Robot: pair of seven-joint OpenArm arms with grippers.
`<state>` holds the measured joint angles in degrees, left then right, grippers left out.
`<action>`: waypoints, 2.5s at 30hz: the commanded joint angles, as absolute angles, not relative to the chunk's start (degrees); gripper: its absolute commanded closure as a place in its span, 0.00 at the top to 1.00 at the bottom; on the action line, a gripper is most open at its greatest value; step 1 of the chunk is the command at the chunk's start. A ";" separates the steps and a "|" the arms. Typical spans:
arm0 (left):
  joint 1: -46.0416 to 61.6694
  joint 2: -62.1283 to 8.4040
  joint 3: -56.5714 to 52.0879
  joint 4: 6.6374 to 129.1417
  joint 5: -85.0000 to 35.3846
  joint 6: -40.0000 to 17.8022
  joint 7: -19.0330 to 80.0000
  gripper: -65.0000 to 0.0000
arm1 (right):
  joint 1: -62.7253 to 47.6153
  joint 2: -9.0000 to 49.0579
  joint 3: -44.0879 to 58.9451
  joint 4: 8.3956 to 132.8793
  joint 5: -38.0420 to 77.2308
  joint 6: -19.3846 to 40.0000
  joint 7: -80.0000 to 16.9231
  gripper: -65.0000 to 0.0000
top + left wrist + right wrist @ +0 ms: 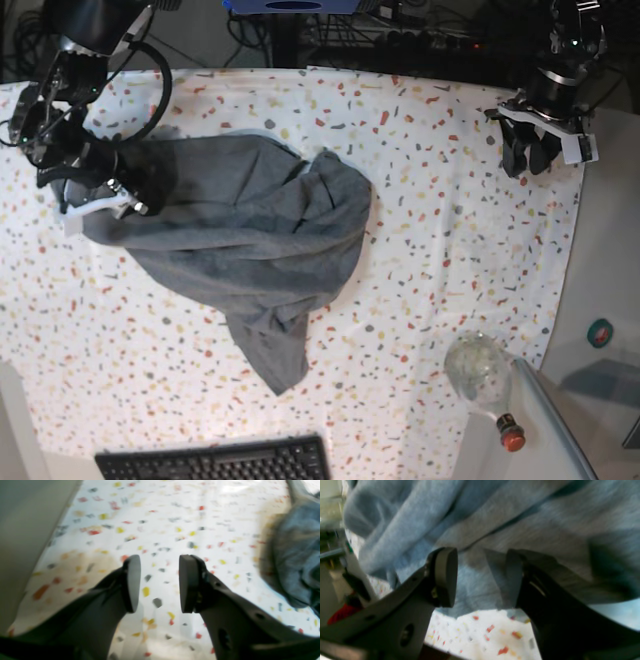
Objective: Layout the t-shirt on the table in an organized manner, then fold the t-shirt properly
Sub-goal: 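Release the shirt and reposition the right gripper over the shirt, then grasp the shirt middle with the right gripper and pull it outward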
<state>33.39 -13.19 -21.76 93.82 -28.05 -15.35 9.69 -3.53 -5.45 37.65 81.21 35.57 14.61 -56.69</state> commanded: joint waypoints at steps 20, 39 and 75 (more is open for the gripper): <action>34.42 -13.49 -21.32 94.02 -28.44 -15.78 8.31 0.36 | -2.15 -4.44 38.02 91.56 36.62 15.52 -58.24 0.00; 33.71 -13.67 -27.21 94.55 -28.44 -15.78 8.31 0.36 | -8.48 -4.70 3.38 95.25 36.44 15.08 -61.41 0.45; 32.31 -13.76 -27.38 91.30 -27.91 -15.87 8.31 0.36 | -5.32 2.77 5.32 92.35 45.67 15.34 -59.12 0.00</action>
<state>32.49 -12.88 -27.14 90.56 -27.31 -15.51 9.76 -5.91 2.61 5.15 91.09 44.18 14.66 -59.55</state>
